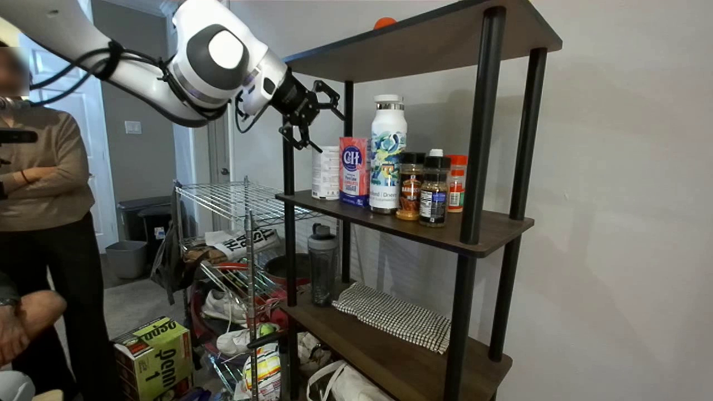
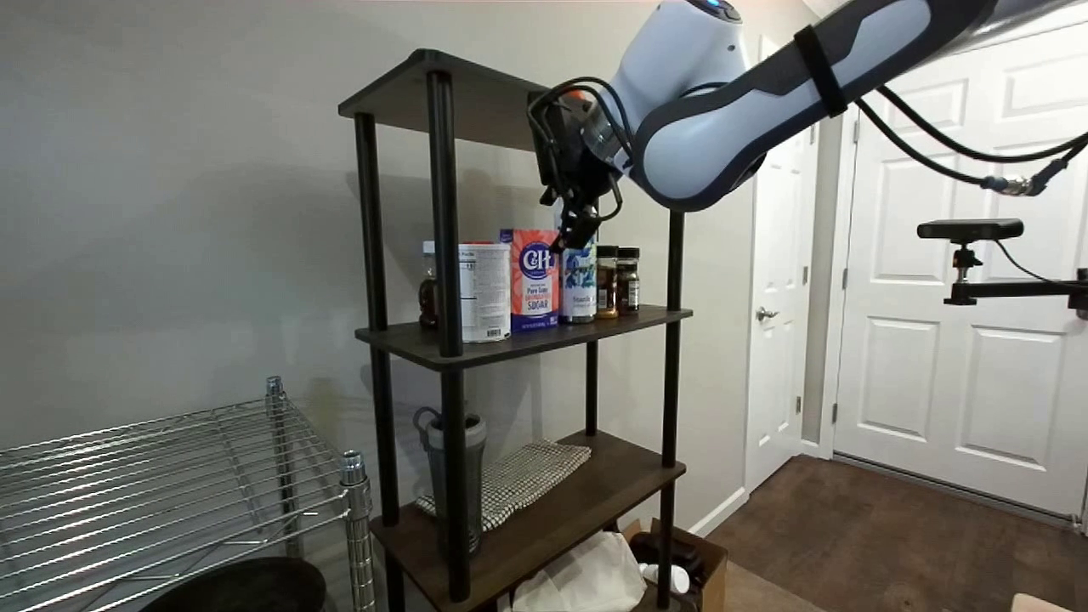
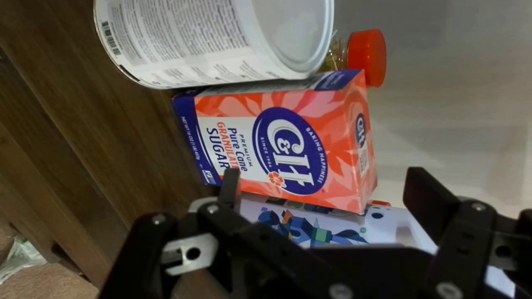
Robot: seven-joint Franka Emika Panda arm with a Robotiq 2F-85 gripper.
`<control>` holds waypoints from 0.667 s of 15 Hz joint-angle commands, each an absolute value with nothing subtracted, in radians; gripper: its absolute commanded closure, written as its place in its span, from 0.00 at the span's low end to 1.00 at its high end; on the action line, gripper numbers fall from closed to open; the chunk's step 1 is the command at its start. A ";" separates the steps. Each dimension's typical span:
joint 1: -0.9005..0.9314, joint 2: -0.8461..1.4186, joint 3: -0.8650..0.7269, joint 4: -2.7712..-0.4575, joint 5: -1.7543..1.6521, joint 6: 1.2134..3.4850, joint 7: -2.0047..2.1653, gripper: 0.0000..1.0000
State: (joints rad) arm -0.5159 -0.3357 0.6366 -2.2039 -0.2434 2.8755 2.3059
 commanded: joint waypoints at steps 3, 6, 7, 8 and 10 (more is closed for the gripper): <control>-0.523 -0.331 0.641 -2.200 -0.244 2.873 2.313 0.00; -0.566 -0.300 0.675 -2.167 -0.274 2.870 2.336 0.00; -0.576 -0.296 0.682 -2.163 -0.276 2.868 2.338 0.00; -0.584 -0.290 0.685 -2.160 -0.273 2.868 2.333 0.00; -0.608 -0.279 0.699 -2.152 -0.274 2.875 2.338 0.00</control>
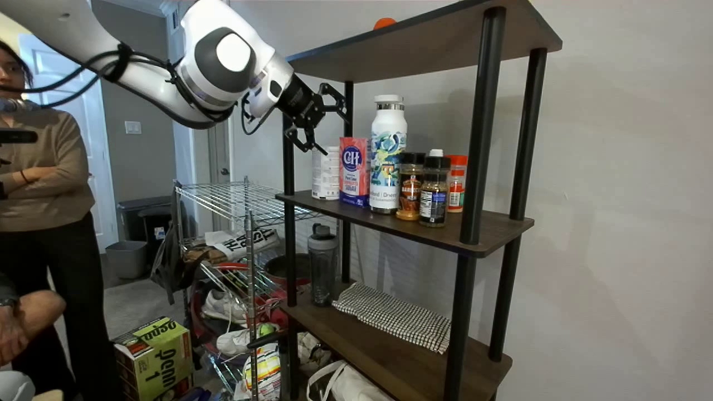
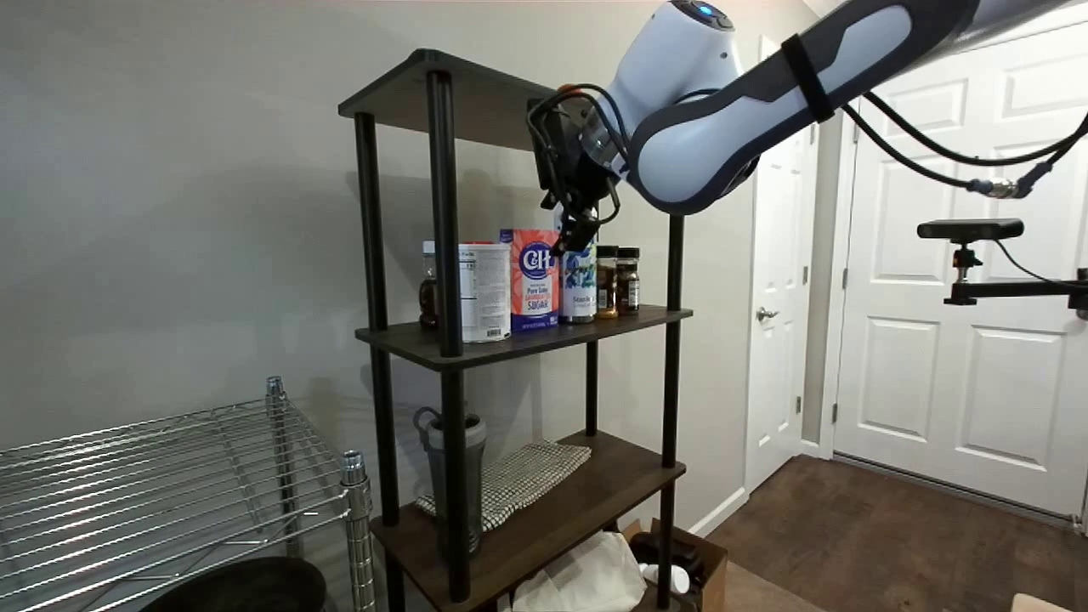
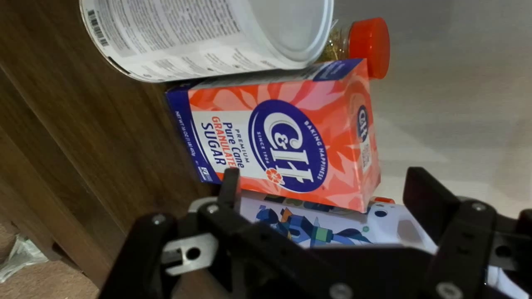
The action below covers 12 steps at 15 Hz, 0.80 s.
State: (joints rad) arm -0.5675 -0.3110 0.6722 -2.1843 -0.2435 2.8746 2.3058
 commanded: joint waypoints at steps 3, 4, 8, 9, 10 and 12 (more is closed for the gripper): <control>-0.653 -0.268 0.731 -2.136 -0.288 2.883 2.354 0.00; -0.670 -0.265 0.746 -2.129 -0.293 2.883 2.358 0.00; -0.727 -0.253 0.806 -2.099 -0.307 2.887 2.363 0.00; -0.740 -0.250 0.822 -2.092 -0.311 2.886 2.363 0.00; -0.754 -0.246 0.840 -2.086 -0.315 2.883 2.362 0.00; -0.789 -0.239 0.881 -2.076 -0.328 2.879 2.368 0.00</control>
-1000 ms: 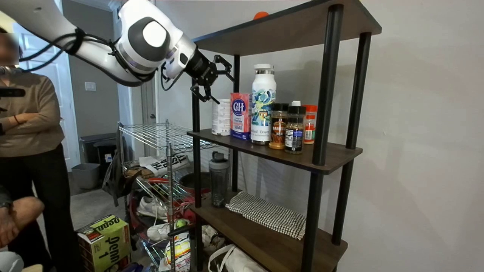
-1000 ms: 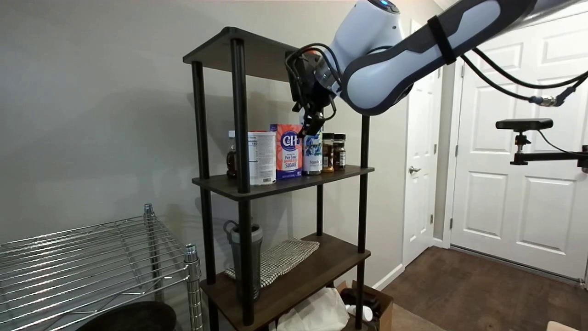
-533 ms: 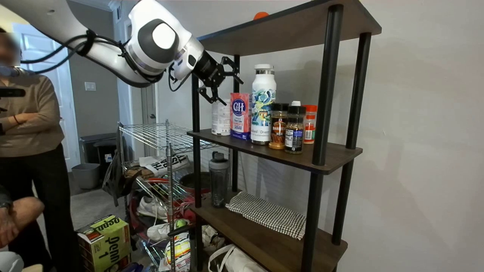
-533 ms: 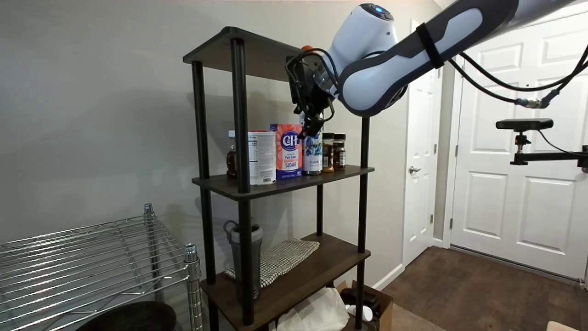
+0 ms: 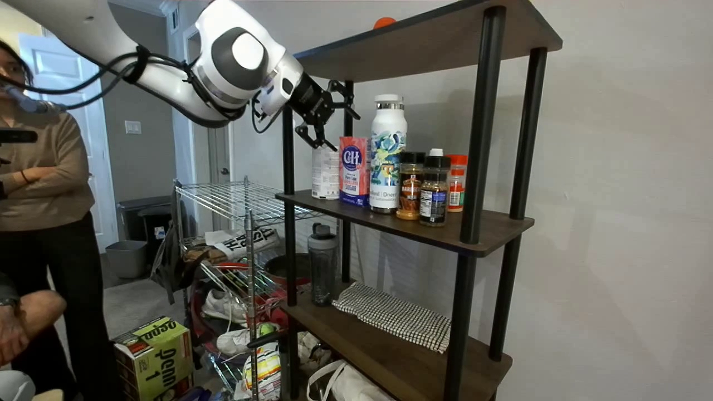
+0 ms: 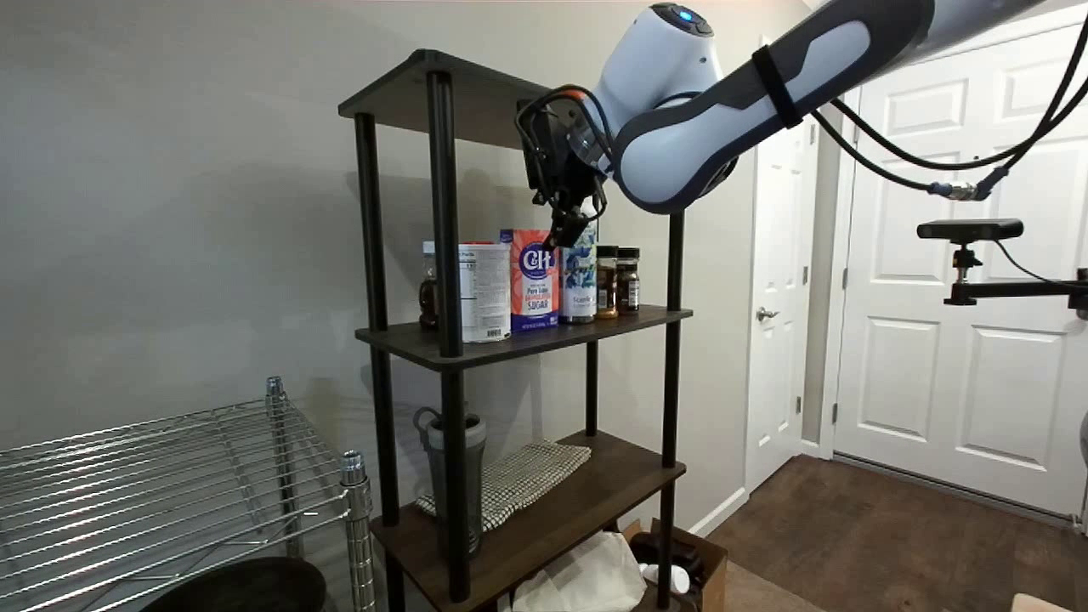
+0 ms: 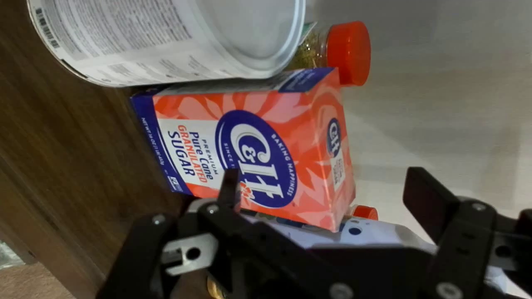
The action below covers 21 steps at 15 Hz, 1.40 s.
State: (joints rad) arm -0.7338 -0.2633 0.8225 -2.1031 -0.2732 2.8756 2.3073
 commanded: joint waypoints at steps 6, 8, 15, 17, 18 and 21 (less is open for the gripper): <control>-0.890 -0.204 0.999 -2.046 -0.368 2.874 2.395 0.00; -0.920 -0.195 1.032 -2.038 -0.375 2.871 2.394 0.00; -1.029 -0.158 1.134 -2.011 -0.369 2.849 2.381 0.00; -1.058 -0.150 1.155 -2.005 -0.366 2.840 2.378 0.00; -1.070 -0.146 1.164 -2.001 -0.365 2.836 2.376 0.00; -1.106 -0.133 1.193 -1.996 -0.364 2.827 2.377 0.00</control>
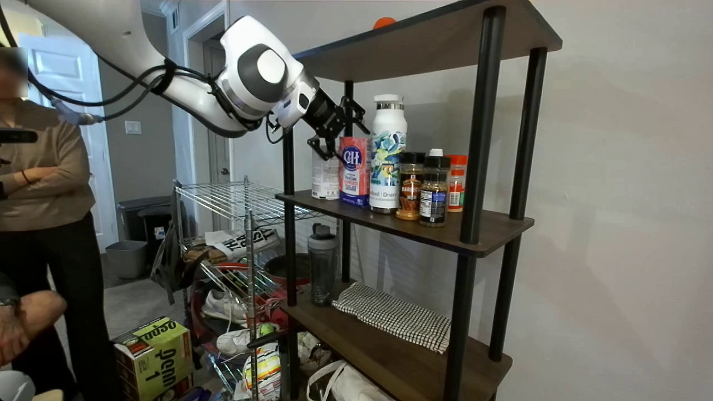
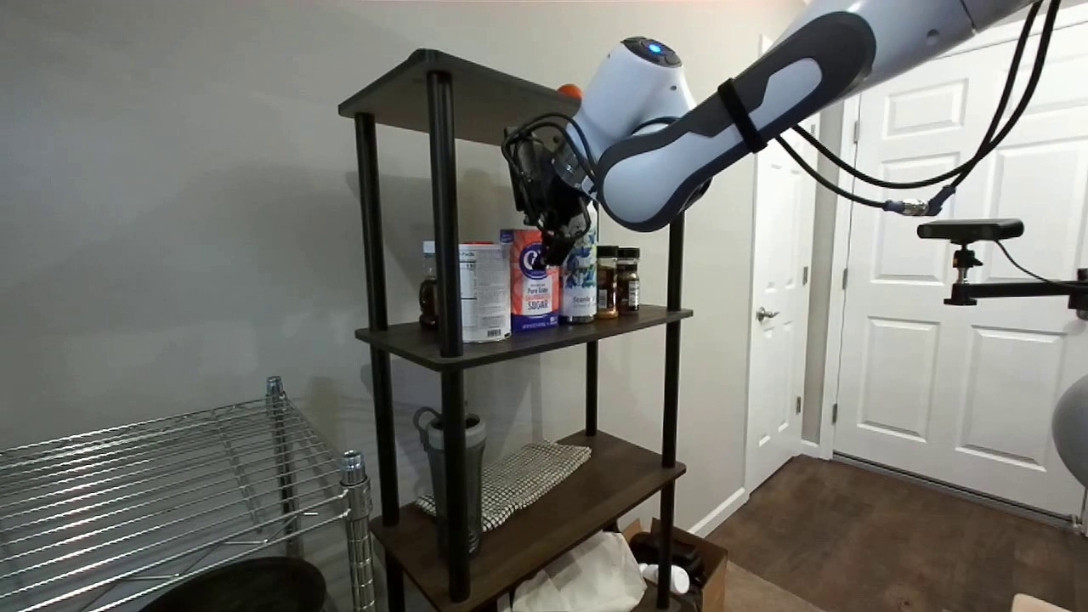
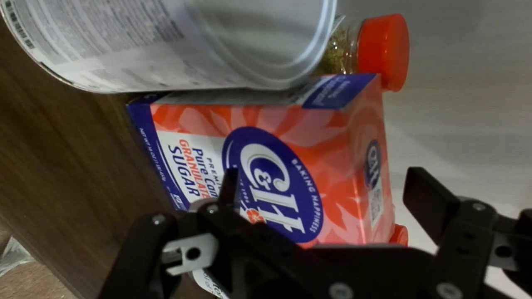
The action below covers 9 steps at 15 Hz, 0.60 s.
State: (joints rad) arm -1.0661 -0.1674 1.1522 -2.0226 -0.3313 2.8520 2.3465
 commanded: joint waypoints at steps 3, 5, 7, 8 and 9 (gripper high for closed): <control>-1.130 -0.127 1.216 -1.998 -0.361 2.815 2.373 0.00; -1.142 -0.132 1.226 -2.000 -0.357 2.814 2.372 0.00; -1.150 -0.133 1.232 -2.001 -0.352 2.814 2.370 0.00; -1.155 -0.134 1.235 -2.001 -0.351 2.814 2.370 0.00; -1.157 -0.138 1.237 -2.003 -0.349 2.812 2.368 0.00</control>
State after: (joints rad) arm -1.1317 -0.1535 1.2127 -2.0111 -0.3313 2.8315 2.3465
